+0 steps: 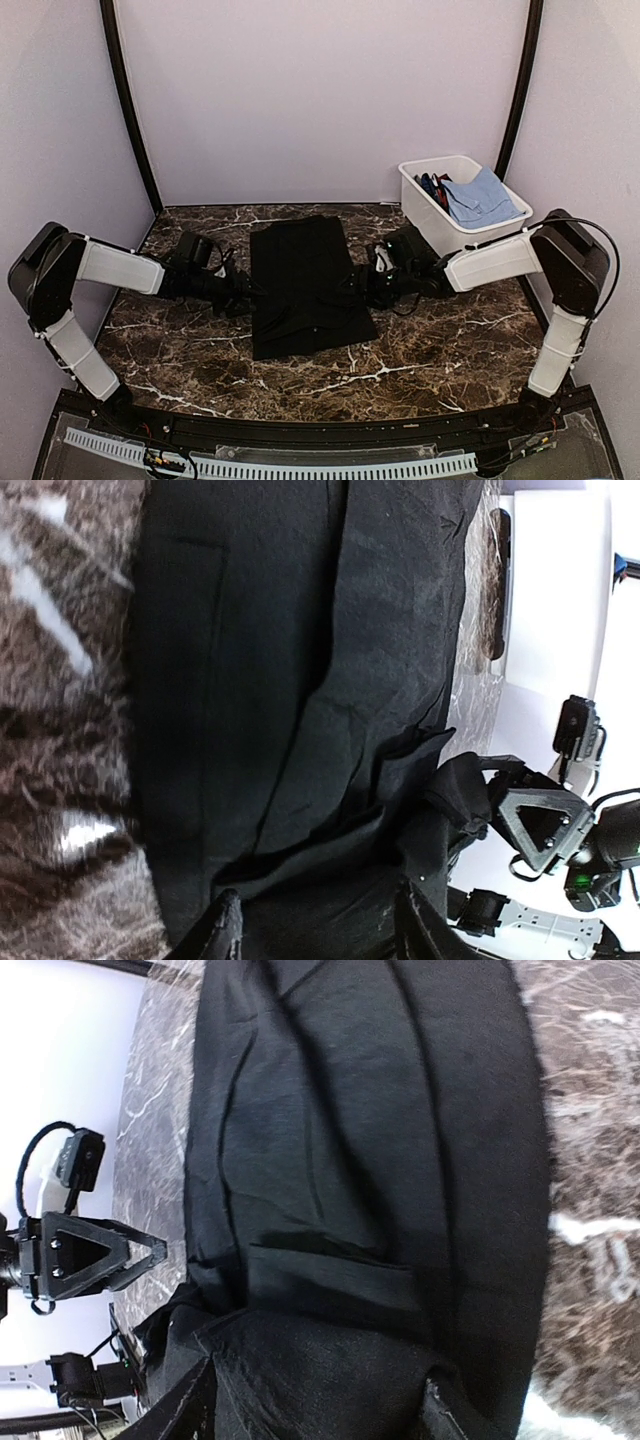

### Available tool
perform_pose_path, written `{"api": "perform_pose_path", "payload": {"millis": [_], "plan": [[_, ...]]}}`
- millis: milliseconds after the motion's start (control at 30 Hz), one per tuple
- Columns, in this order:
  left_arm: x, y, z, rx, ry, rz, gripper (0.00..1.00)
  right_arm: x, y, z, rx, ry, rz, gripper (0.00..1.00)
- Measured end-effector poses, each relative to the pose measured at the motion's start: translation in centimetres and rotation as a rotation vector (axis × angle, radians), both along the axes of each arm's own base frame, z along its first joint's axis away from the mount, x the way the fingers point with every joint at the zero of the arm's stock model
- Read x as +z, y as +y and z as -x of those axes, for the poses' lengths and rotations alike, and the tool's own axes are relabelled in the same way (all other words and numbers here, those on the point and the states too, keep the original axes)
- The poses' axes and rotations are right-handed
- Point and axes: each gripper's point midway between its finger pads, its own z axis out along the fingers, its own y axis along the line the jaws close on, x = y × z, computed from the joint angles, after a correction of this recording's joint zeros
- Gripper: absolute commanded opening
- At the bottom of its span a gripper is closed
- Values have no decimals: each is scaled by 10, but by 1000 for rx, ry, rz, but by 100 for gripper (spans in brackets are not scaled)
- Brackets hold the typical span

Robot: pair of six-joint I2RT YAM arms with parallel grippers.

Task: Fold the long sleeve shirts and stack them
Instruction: Fold the rectangle-folded shirt at the center of the board.

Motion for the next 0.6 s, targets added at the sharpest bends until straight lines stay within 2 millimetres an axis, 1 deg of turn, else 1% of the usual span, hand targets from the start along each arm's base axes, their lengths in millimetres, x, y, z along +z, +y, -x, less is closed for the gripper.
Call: {"api": "perform_pose_path", "payload": {"millis": [100,167,233,300,367,467,533,600], "plan": [[2,0,-12,3,-9,1,57,-12,-7,-8,-16,28,7,64],[7,1,-18,-3,-30,-7,59,-18,-10,-10,-22,42,13,67],[14,2,-23,-11,-60,-18,60,-20,-10,-9,-17,50,13,70],[18,4,-22,-19,-77,-32,61,-19,-8,-8,-8,47,6,74],[23,8,-15,-31,-96,-41,62,-18,-8,-8,-4,46,3,77],[27,13,3,-52,-111,-56,63,-18,-8,-8,1,44,4,80],[27,15,22,-74,-115,-74,63,-20,-9,-6,5,42,8,82],[27,12,42,-109,-117,-84,63,-22,-11,-4,10,39,18,83]]}}
